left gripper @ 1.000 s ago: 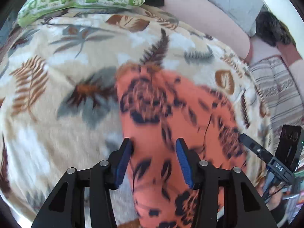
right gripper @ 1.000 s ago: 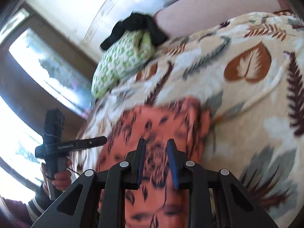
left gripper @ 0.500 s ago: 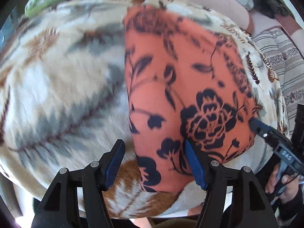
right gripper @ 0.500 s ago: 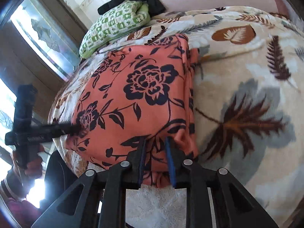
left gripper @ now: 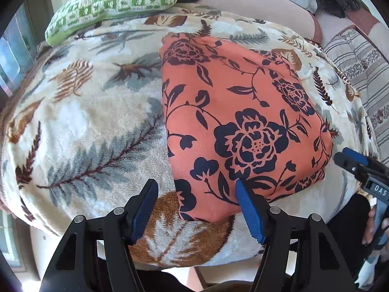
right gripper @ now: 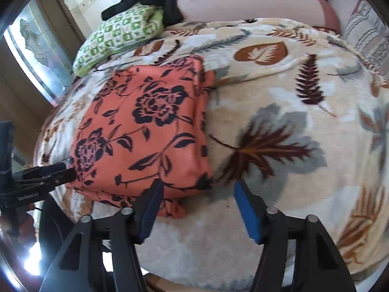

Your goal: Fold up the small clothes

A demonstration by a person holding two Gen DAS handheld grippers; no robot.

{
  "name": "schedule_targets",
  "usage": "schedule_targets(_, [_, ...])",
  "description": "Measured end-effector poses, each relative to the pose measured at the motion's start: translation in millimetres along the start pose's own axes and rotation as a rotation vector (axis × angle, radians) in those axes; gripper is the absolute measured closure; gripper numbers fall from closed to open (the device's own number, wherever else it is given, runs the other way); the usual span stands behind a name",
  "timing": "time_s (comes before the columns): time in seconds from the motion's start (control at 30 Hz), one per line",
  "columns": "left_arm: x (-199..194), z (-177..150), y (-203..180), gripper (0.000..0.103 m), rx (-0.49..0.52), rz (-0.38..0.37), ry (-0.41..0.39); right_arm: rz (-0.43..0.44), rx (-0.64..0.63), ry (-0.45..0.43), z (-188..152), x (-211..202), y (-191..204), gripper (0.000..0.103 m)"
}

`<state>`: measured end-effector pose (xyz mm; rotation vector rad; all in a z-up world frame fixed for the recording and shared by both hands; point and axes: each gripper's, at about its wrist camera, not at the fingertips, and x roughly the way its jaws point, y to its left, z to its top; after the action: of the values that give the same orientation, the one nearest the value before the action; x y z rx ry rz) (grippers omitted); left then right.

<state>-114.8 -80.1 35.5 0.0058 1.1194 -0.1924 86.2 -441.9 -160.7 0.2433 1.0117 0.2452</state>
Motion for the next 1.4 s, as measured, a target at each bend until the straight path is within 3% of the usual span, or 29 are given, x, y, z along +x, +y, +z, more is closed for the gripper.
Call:
schedule_targets(0.17, [-6.1,-5.8,-3.9,0.037,0.027,0.026,-0.019,-0.072,0.007,-0.006,-0.1,-15.5,-5.7,0.020])
schedule_targets(0.23, [-6.3,-4.7,0.5,0.037,0.040,0.044,-0.024,-0.085,0.004,-0.016,0.0,-20.5,-5.7,0.020])
schedule_targets(0.47, [-26.1,-9.6,21.6,0.037,0.089,0.154,-0.100,-0.153,-0.040,-0.063,1.6,-37.0,4.3,0.003])
schedule_targets(0.57, [-29.2,-16.3,22.0,0.037,0.091,0.177,-0.106,-0.185,-0.081,-0.045,1.9,-34.0,11.9,0.002])
schedule_targets(0.8, [-28.5,-21.7,10.9,0.037,0.137,0.143,-0.092,-0.261,-0.137,-0.025,-0.7,-31.7,22.7,0.001])
schedule_targets(1.4, [-33.9,-37.2,-18.4,0.037,0.247,0.098,-0.091,-0.292,-0.125,-0.051,-6.0,-48.1,10.1,0.001])
